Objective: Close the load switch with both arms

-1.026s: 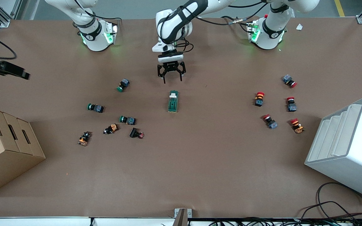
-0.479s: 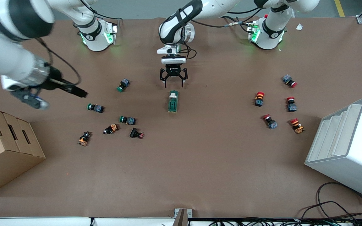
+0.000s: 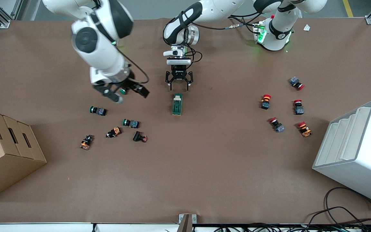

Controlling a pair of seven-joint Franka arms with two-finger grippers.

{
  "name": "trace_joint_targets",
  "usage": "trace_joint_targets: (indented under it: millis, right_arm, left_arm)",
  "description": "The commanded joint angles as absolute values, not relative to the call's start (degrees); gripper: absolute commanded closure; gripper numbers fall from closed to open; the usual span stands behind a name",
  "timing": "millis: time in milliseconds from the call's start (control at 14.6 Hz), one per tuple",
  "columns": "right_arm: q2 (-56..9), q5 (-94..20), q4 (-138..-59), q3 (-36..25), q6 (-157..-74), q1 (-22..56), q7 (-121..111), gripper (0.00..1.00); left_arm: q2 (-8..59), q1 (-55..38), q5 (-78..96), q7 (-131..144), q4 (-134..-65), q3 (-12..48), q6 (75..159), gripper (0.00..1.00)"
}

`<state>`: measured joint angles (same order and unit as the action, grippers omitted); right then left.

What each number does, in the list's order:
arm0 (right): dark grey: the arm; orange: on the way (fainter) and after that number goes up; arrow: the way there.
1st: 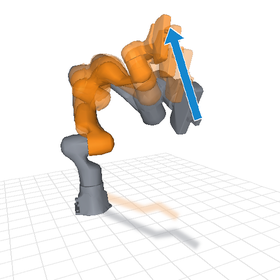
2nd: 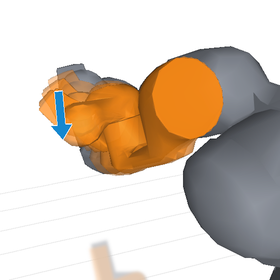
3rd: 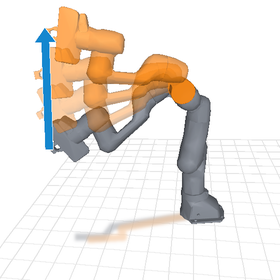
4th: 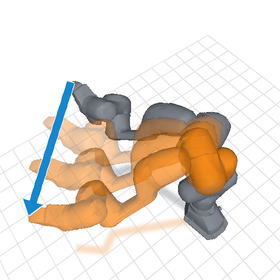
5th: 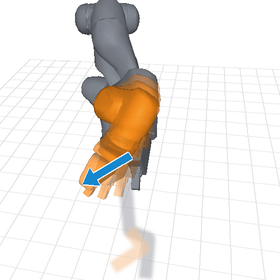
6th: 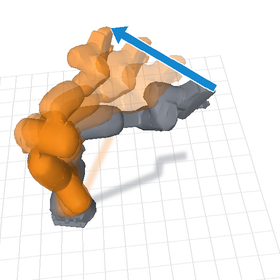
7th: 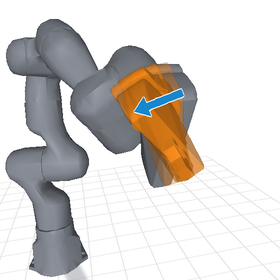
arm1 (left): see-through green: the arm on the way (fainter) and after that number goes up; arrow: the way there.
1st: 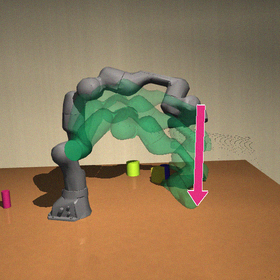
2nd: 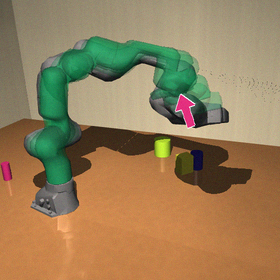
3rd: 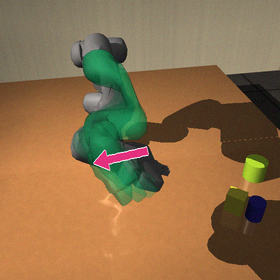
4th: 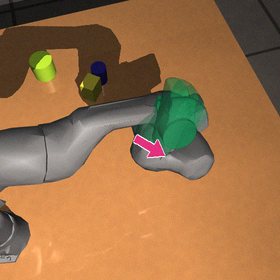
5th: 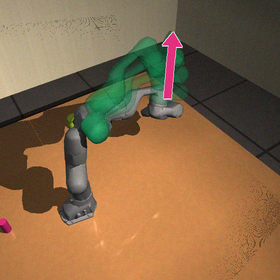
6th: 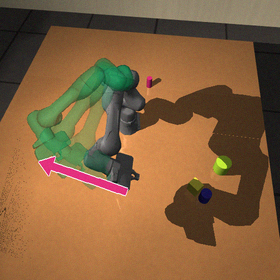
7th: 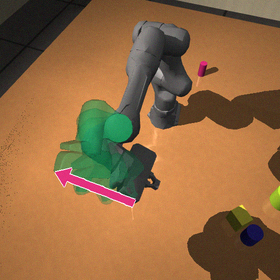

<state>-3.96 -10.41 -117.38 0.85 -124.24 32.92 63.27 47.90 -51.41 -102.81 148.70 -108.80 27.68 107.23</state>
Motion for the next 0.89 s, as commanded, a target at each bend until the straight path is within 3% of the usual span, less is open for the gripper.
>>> trace_joint_targets:
  millis: [0,411,821]
  right_arm:
    - [-7.6,-11.5,-119.5,0.0,-131.7,37.2,68.6,0.00]
    - [-18.1,-11.8,-119.6,0.0,-147.6,43.8,77.2,0.00]
    - [-22.8,-11.8,-120.9,0.0,-156.5,48.0,79.5,0.00]
  left_arm:
    - [49.5,-52.2,-104.9,149.2,-107.0,26.9,105.8,0.02]
    - [51.9,-55.3,-108.6,149.1,-105.7,23.9,103.6,0.02]
    - [52.8,-56.0,-108.6,149.3,-105.0,23.6,102.9,0.02]
